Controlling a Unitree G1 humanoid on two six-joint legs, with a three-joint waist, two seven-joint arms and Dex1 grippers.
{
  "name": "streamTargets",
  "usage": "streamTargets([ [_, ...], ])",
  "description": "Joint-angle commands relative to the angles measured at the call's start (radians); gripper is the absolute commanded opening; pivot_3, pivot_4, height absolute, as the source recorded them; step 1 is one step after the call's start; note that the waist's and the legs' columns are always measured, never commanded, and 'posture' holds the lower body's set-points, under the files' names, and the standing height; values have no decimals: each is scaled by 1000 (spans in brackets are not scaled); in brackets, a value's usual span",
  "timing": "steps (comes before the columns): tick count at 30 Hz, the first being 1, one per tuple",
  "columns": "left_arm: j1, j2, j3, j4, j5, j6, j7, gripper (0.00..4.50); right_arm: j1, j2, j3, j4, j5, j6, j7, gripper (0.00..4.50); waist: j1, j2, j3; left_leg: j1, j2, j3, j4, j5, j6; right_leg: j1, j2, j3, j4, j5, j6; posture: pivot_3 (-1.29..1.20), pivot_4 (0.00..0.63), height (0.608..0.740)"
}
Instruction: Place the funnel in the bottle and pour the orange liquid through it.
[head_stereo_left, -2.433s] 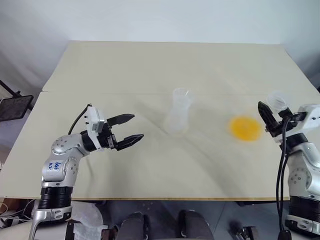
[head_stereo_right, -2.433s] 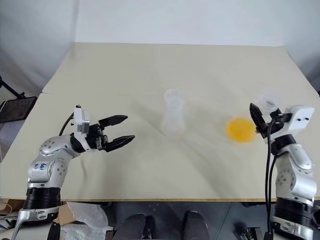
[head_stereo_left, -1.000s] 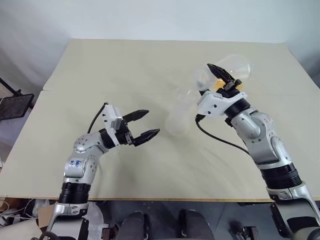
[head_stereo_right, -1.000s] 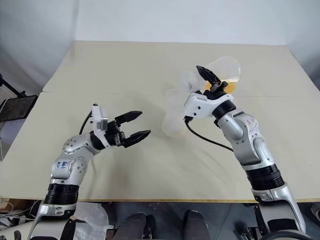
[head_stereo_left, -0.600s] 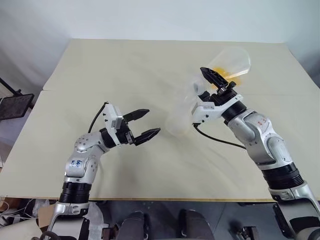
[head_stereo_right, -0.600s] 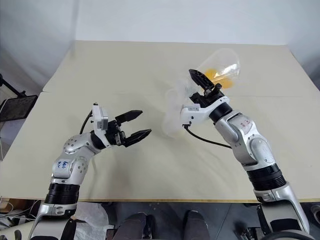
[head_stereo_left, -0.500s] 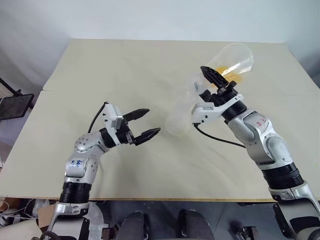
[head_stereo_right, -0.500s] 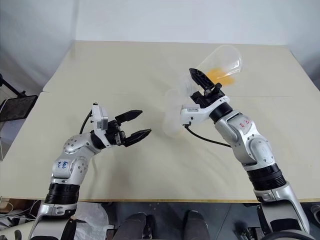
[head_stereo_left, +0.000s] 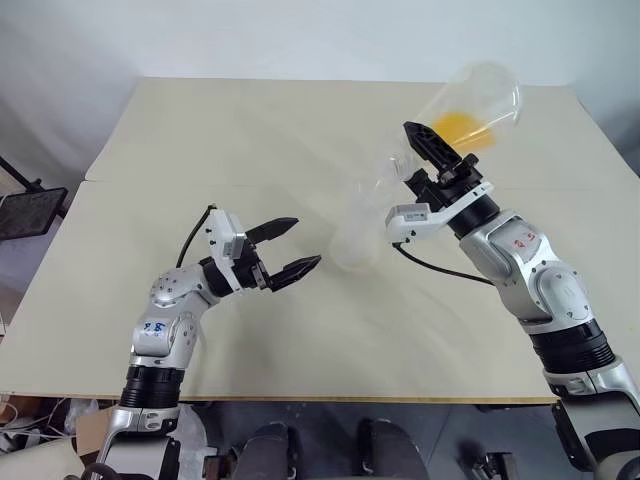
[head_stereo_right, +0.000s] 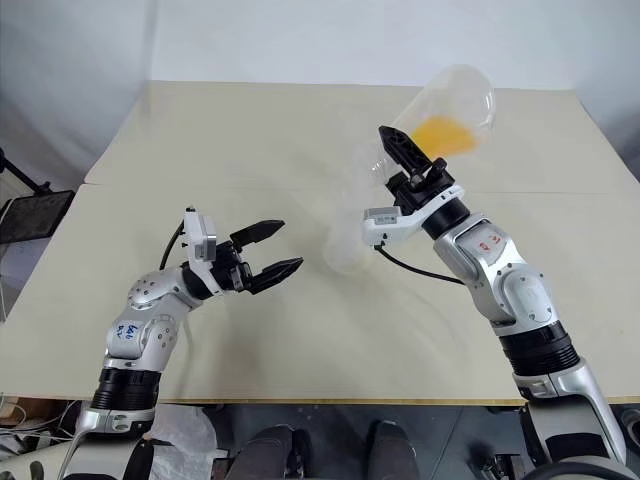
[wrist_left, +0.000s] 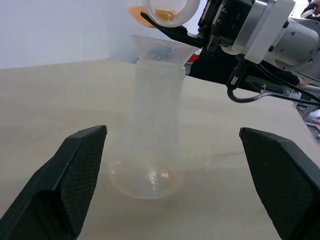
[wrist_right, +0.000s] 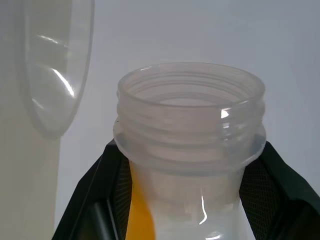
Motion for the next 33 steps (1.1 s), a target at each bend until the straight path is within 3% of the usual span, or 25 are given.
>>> streamTargets([
  [1, 19, -2, 4, -46, -3, -21, 6, 4500, -12, -5, -23, -40, 7, -4, -24, 2458, 0, 0, 0, 0, 0, 0, 0, 0, 0, 0, 0, 0, 0, 0, 0, 0, 150, 740],
  [33, 13, -24, -6, -43, 0, -26, 26, 4500, -2, -5, -22, -50, -35, 15, -55, 2458, 0, 0, 0, 0, 0, 0, 0, 0, 0, 0, 0, 0, 0, 0, 0, 0, 150, 740],
])
